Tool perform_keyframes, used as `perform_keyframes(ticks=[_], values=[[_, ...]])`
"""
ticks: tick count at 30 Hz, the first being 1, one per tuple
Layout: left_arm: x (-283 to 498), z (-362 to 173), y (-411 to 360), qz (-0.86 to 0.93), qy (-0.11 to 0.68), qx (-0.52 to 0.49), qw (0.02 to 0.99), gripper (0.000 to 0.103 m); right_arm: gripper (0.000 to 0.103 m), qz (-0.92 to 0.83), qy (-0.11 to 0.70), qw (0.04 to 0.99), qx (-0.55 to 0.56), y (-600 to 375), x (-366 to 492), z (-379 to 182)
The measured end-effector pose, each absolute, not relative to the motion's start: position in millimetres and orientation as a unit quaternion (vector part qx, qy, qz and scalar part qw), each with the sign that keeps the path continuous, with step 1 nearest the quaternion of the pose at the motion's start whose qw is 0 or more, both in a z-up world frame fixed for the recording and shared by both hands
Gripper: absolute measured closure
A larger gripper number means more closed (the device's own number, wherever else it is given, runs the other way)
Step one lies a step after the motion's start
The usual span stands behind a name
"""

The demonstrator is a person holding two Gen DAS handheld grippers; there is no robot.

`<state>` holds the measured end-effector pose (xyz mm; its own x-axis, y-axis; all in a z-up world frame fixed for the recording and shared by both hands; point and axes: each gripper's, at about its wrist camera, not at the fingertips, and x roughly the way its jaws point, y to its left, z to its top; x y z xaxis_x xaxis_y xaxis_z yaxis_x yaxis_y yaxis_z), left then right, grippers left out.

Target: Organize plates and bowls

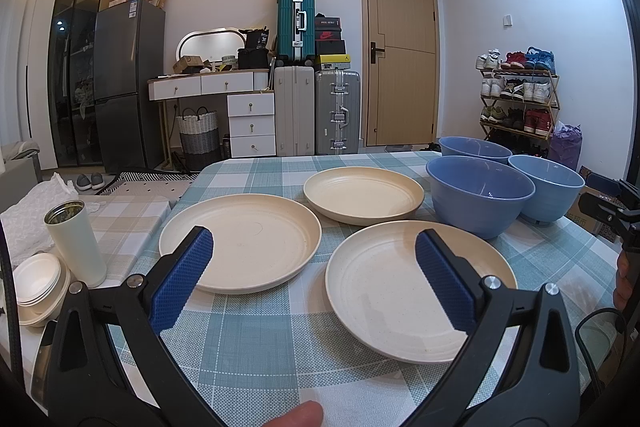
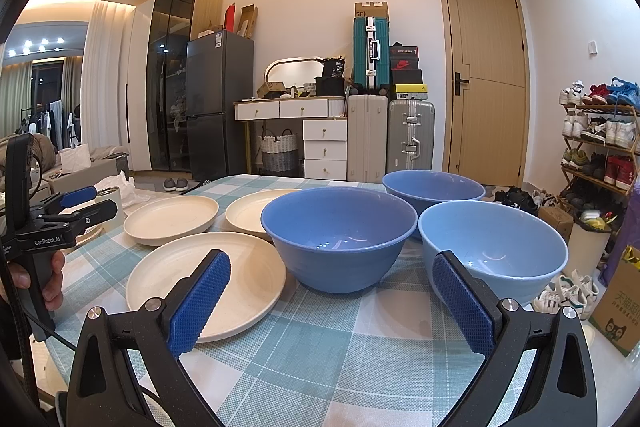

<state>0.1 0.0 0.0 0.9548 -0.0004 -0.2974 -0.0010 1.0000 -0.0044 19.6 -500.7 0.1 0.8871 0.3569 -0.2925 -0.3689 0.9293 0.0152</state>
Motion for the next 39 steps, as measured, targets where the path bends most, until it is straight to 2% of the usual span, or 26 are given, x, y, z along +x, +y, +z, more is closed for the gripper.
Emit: perform_keyframes(ticks=[39], values=[[6.9,-1.6,2.1,-0.001,0.172,-0.008,0.985,0.002,0.000,0.184,0.171,0.968,-0.023,-497.6,27.3,-1.3]])
